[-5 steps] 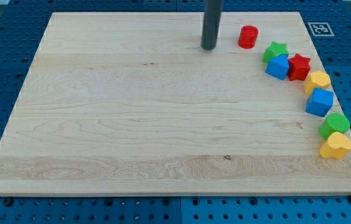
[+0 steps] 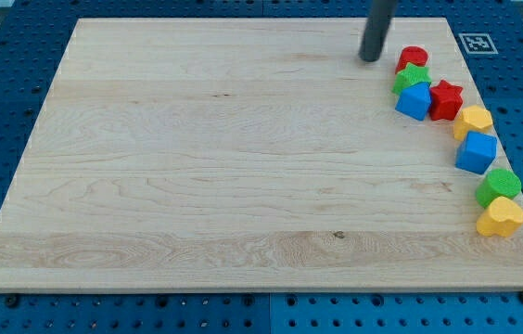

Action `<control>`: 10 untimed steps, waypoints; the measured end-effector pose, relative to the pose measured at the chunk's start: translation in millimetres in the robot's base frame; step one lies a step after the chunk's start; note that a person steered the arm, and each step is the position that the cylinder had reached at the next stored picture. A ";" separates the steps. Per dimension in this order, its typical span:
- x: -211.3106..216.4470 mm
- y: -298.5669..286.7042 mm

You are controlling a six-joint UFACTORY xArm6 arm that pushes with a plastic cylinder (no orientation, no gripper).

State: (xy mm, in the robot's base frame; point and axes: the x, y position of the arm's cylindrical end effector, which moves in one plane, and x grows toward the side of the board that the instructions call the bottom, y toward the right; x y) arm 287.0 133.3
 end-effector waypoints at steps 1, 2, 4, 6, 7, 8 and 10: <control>46.2 -29.2; 98.8 -2.6; 105.2 38.9; 132.9 37.0; 111.3 37.6; 95.1 41.1; 67.7 50.3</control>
State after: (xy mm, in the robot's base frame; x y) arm 354.7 183.6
